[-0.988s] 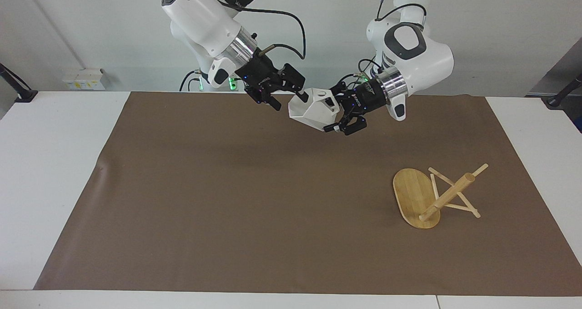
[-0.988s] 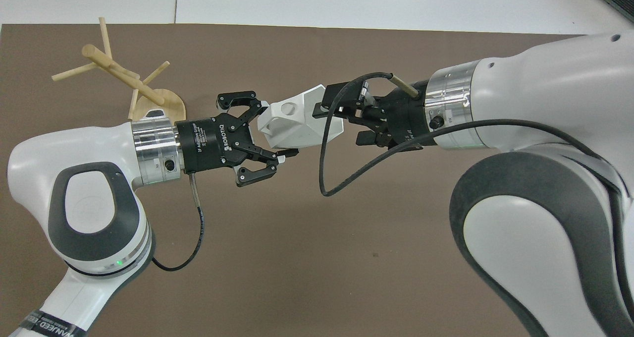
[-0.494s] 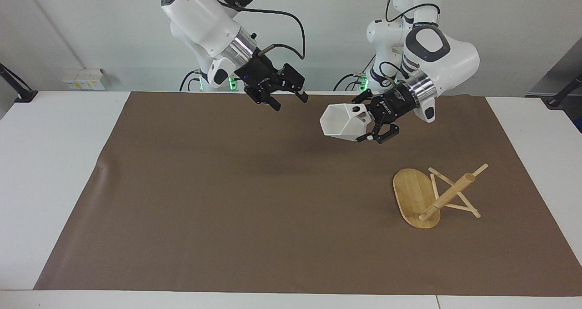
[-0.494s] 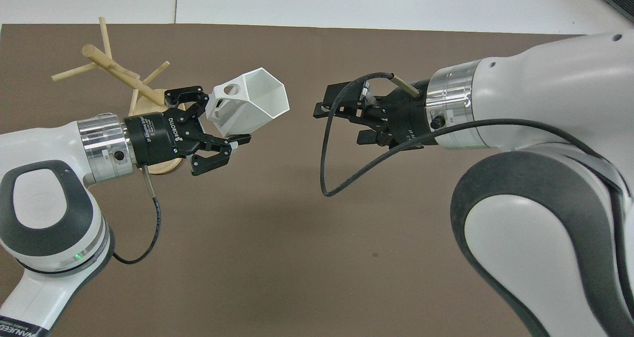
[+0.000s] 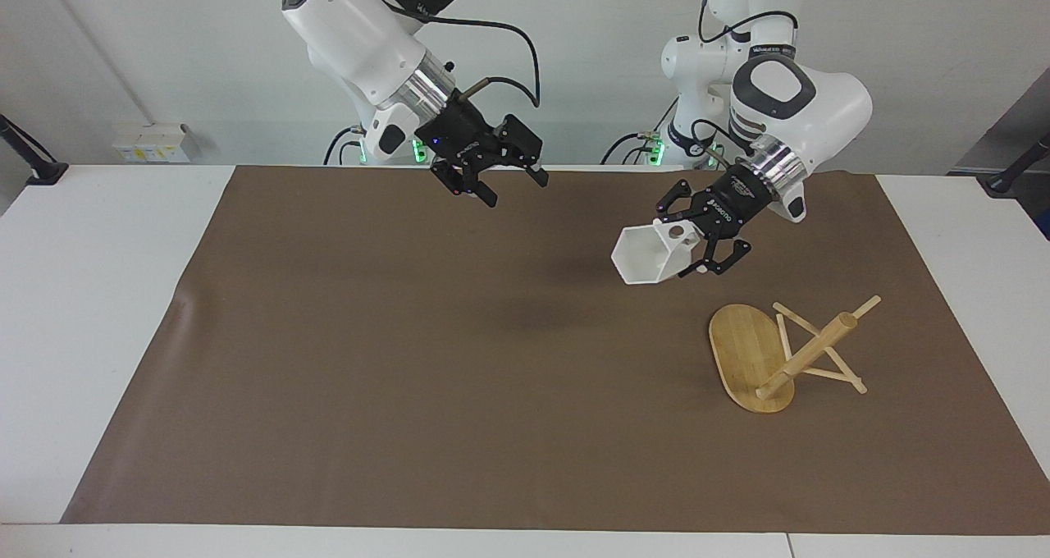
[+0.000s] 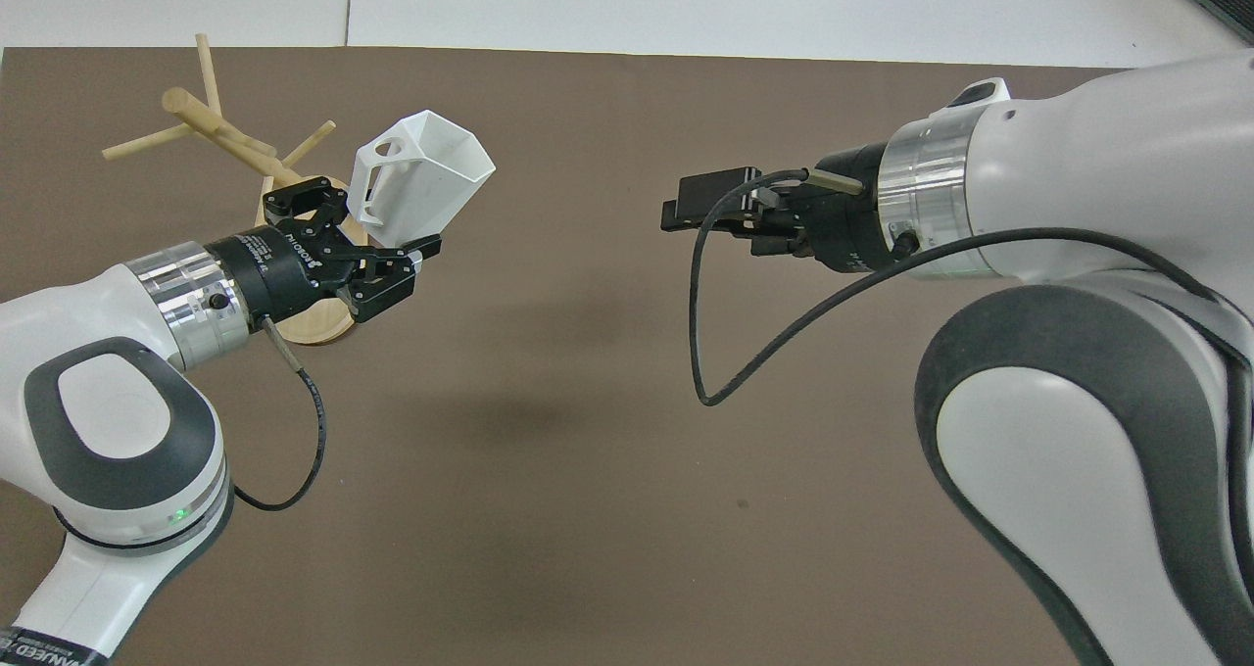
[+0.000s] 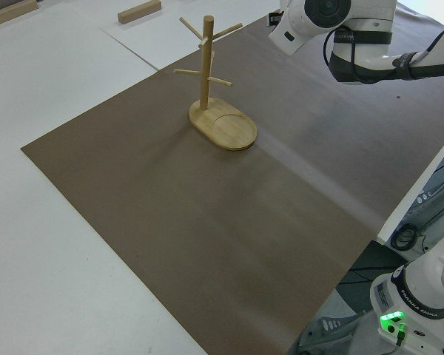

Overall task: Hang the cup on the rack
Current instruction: 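Pull the cup back with the left gripper while the right gripper retreats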

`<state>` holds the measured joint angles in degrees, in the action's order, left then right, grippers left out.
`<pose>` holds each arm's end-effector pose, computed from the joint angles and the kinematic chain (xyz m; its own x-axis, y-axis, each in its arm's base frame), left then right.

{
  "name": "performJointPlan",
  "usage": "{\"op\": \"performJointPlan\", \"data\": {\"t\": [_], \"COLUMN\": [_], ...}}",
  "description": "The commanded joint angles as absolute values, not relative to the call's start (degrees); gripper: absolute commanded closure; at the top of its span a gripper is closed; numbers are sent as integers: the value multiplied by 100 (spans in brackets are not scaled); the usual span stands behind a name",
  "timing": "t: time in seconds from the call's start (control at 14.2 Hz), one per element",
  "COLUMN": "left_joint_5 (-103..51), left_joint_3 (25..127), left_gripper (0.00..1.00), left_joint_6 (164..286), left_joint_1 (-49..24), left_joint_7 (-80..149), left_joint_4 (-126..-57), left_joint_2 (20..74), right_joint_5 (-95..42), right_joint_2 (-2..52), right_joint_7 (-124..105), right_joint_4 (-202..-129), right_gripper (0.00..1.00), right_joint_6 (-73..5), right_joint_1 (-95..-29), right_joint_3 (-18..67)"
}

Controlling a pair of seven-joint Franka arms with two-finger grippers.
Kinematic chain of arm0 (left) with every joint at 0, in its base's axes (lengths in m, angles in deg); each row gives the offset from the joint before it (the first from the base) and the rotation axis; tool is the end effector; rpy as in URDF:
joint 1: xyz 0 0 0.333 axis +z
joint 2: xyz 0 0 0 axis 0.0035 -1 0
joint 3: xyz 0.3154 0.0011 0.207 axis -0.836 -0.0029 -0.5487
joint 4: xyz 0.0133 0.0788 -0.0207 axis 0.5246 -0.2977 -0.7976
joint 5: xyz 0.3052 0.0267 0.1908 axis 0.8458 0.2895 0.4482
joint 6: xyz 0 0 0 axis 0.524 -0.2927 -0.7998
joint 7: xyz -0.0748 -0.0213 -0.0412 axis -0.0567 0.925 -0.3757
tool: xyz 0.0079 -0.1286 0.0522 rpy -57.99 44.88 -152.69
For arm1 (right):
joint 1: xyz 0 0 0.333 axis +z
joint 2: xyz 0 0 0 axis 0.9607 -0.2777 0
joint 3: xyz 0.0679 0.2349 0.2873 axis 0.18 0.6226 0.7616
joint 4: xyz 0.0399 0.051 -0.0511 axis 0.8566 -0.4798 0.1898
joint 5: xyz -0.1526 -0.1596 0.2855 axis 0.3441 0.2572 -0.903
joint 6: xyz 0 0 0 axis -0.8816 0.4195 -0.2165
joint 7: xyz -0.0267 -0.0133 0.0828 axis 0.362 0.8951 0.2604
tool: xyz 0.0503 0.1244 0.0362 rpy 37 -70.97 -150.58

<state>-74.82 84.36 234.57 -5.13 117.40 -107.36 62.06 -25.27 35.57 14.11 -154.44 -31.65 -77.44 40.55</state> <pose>0.5133 -0.1581 0.5328 -0.4829 0.3166 -0.8164 0.7263 0.6656 -0.1715 0.5513 0.2345 0.6523 0.9891 -0.1021 0.1061 -0.0248 -0.8258 -0.5634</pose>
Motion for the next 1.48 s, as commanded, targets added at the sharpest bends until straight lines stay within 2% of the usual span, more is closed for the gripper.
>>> {"op": "performJointPlan", "data": {"t": [0.0, 0.92, 1.41], "left_joint_5": [-7397, -7405, -7414], "left_joint_3": [8435, 8444, 8444], "left_gripper": [100, 100, 100], "left_joint_6": [23760, 24630, 24745], "left_joint_1": [-565, -609, -380], "left_joint_7": [11988, 12691, 12691], "left_joint_4": [-10969, -11154, -11233], "left_joint_2": [6340, 6226, 6182], "right_joint_5": [-2147, -898, -862], "right_joint_2": [3697, 3706, 3767], "right_joint_7": [653, -3188, -4482], "right_joint_4": [-15603, -15594, -15594], "right_gripper": [0, 0, 0], "right_joint_6": [-3104, -2428, -2242], "right_joint_1": [-7923, -8802, -8864], "right_joint_3": [4085, 4067, 3505]}}
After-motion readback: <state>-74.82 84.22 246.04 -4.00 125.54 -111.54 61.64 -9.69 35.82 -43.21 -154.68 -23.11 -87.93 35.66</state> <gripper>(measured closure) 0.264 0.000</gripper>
